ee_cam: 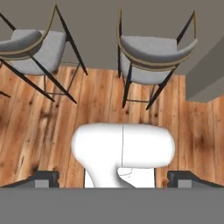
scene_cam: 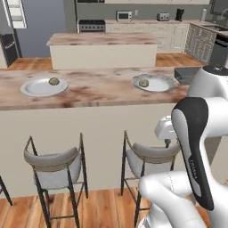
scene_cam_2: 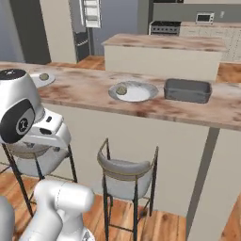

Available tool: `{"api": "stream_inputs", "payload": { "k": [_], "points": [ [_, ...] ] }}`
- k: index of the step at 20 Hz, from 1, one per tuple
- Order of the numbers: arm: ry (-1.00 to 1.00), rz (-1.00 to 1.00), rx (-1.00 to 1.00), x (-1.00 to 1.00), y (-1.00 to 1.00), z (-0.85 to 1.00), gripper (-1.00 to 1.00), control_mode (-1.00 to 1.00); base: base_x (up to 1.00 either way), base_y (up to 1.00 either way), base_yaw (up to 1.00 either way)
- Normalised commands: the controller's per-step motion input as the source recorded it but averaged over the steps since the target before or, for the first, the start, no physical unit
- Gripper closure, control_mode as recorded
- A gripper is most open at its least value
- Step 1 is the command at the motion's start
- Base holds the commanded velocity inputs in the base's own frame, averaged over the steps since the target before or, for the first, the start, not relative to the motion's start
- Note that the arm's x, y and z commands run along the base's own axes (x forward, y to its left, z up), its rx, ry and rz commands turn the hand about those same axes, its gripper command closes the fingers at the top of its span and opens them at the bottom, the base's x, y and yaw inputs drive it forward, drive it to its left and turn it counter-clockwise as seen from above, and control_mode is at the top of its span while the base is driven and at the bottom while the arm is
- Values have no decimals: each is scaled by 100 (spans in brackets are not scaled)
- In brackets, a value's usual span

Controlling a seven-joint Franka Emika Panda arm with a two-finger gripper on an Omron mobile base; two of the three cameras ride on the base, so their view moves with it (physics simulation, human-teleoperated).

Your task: Place two dumplings into each of the tupperware containers and then place the containers in the fridge.

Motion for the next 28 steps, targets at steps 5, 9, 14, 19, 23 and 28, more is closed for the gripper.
{"api": "stream_inputs", "payload": {
  "k": [5, 9, 14, 19, 23, 28],
  "points": [
    [0, 0, 0, 0, 0, 0, -100, 100, 39, 100, -17],
    [0, 0, 0, 0, 0, 0, -100, 100, 48, 100, -8],
    [0, 0, 0, 0, 0, 0, -100, 100, 64, 86, -10],
    [0, 0, 0, 0, 0, 0, -100, 100, 63, 55, -17],
    [0, 0, 0, 0, 0, 0, -100, 100, 24, 1, -31],
    [0, 0, 0, 0, 0, 0, -100, 100, 46, 0, -23]
  ]
}}
